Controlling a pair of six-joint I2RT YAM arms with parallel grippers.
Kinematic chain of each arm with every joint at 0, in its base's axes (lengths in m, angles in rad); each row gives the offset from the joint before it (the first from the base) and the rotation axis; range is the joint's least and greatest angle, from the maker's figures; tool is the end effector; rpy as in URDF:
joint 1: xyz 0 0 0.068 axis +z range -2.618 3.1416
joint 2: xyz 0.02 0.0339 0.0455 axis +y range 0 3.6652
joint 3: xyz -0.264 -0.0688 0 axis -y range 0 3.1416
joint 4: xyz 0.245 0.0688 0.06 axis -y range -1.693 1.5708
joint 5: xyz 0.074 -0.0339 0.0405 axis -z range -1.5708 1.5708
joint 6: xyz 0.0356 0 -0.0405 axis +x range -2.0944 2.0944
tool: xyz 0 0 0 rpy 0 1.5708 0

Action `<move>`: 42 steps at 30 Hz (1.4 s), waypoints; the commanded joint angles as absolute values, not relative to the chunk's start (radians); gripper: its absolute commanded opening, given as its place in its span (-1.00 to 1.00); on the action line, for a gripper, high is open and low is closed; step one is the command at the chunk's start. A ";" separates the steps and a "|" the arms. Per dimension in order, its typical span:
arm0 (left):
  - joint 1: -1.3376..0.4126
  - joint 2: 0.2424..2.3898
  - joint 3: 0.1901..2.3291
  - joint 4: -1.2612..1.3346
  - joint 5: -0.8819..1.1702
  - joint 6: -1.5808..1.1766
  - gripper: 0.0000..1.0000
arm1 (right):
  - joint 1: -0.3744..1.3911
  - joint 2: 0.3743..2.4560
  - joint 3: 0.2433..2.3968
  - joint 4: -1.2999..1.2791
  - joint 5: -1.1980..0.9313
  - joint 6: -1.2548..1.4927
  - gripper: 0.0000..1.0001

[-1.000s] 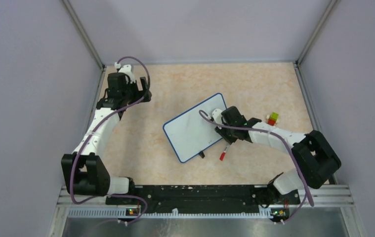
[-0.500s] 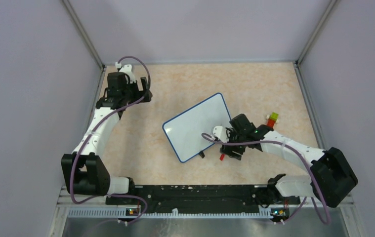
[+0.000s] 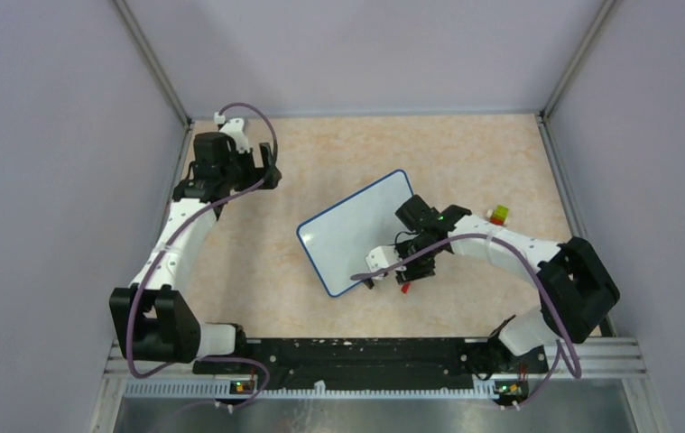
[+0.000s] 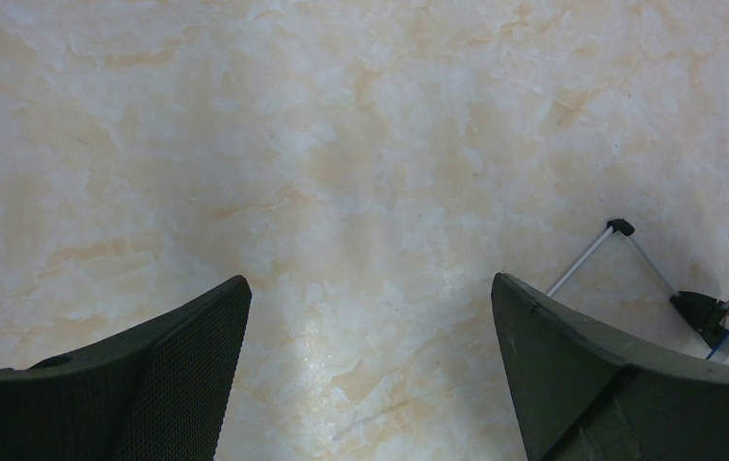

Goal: Write a sentence on the whiteboard
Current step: Pick up the whiteboard marker from the center of the board.

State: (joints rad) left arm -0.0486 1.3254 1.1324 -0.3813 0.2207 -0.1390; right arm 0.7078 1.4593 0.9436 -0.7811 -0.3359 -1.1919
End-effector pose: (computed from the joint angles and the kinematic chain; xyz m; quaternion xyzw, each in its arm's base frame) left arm 0.2984 -0.0223 0.3224 0.0131 0.8746 -0.1408 0.4638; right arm 0.1918 0.1796 0.2036 -0.8077 0.5497 0.1285 0.1704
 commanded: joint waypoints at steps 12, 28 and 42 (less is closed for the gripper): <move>-0.046 1.302 1.186 -0.429 0.293 -0.095 0.97 | 0.755 1.543 0.821 -0.665 -0.166 -1.409 -0.27; -0.045 1.310 1.332 -0.528 0.592 -0.025 0.98 | 0.725 1.409 0.977 -0.914 -0.354 -1.161 -1.00; -0.177 1.298 1.592 -1.000 0.944 0.764 0.97 | 0.418 1.577 1.546 -1.356 -1.095 -0.845 -1.00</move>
